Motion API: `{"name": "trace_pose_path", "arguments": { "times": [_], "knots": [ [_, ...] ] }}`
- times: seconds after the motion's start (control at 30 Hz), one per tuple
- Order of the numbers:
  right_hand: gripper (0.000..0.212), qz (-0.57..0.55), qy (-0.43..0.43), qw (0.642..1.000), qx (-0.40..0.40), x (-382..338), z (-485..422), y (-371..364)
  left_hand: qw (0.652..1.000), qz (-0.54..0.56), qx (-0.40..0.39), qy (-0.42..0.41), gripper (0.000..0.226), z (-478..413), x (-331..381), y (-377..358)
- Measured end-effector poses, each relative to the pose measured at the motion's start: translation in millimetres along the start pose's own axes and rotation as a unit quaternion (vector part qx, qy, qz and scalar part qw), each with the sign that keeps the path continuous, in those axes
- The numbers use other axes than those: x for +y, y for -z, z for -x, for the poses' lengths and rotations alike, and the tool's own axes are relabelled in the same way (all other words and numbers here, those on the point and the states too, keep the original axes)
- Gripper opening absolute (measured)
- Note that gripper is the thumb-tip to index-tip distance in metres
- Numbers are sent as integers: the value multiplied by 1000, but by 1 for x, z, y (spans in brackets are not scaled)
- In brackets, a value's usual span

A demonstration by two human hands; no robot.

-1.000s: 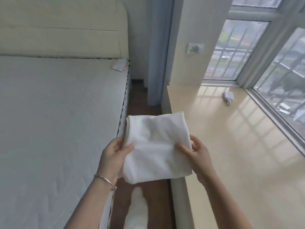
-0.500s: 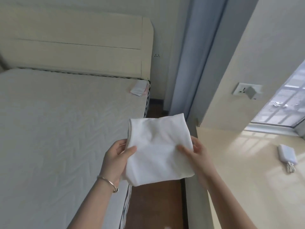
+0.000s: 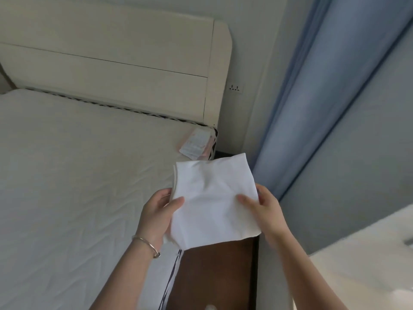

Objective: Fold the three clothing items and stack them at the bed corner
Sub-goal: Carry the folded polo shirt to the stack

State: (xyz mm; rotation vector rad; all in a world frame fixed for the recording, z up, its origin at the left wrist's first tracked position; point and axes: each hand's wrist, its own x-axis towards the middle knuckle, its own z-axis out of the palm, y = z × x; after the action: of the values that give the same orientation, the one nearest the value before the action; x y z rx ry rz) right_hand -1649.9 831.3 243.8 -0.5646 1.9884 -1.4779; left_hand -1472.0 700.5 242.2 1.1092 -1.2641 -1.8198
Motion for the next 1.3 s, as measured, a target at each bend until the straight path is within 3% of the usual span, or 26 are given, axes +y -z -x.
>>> {"name": "trace_pose_path", "arguments": {
  "times": [0.2,0.33,0.7,0.93,1.3],
  "knots": [
    [35,-27,-43,998,-29,-12,-119,-11,999,-5,29,22,31,-111,13,-35],
    [39,-37,-77,996,-40,-8,-202,-28,999,-9,43,25,18,-197,13,-54],
    [50,-92,-236,965,-68,-3,-407,-85,986,-143,39,81,19,-427,14,-77],
    [48,-123,-306,942,-57,35,-503,-126,971,-186,44,144,20,-550,-25,-80],
    [56,-99,-310,946,-3,137,-609,-184,944,-277,19,181,17,-690,-112,-76]
  ]
}}
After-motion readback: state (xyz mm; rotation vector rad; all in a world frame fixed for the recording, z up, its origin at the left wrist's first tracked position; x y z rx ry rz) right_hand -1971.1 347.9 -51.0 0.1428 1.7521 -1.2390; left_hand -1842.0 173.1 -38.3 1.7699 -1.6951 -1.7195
